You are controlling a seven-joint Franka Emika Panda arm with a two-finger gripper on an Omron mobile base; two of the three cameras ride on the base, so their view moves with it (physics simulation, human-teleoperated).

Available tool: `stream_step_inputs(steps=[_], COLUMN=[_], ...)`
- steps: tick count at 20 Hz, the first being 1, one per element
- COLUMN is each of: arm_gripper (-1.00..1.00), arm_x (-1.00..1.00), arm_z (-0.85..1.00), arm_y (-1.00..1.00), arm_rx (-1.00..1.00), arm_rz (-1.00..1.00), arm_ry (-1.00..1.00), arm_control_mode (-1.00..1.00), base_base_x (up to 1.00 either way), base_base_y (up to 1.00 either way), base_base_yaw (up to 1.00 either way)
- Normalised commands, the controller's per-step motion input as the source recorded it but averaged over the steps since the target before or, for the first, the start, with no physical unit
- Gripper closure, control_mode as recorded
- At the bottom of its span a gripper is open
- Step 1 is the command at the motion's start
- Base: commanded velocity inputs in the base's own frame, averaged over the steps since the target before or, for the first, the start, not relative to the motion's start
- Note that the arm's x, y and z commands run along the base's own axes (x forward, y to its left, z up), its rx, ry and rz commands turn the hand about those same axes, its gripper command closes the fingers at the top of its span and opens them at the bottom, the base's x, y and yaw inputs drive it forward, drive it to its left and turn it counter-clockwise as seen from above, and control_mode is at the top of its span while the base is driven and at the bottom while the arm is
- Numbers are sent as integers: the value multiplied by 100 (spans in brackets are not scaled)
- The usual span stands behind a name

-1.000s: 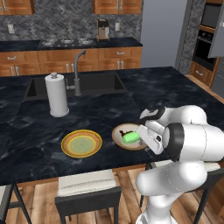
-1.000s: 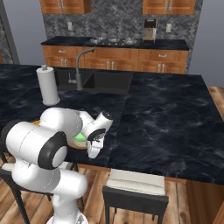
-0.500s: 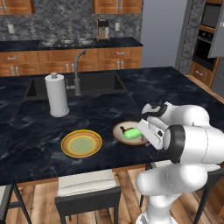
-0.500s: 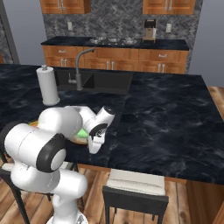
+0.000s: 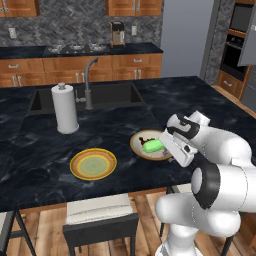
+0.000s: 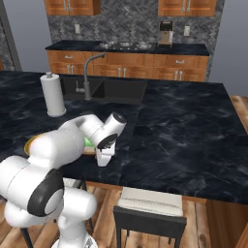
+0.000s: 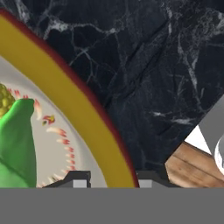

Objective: Pick the chicken drumstick and corn from their plates and place them in the bowl. Then put the bowl in the fridge.

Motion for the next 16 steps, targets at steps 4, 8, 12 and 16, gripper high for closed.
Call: stream_step_inputs(steps=[4,8,12,16], arm_gripper=[100,100,100,100], arm_x=[-28,-34,-33,-28], arm_z=[36,30,26,21], arm_y=[0,0,0,0], arm_rx=[1,2,0,0], arm_rz=[1,1,6,4], arm_ry=[0,0,0,0], arm_control_mode=[-100,-100,-100,-100], base_base_x=[0,0,0,0], base_base_y=[0,0,0,0], base_base_yaw=[0,0,0,0])
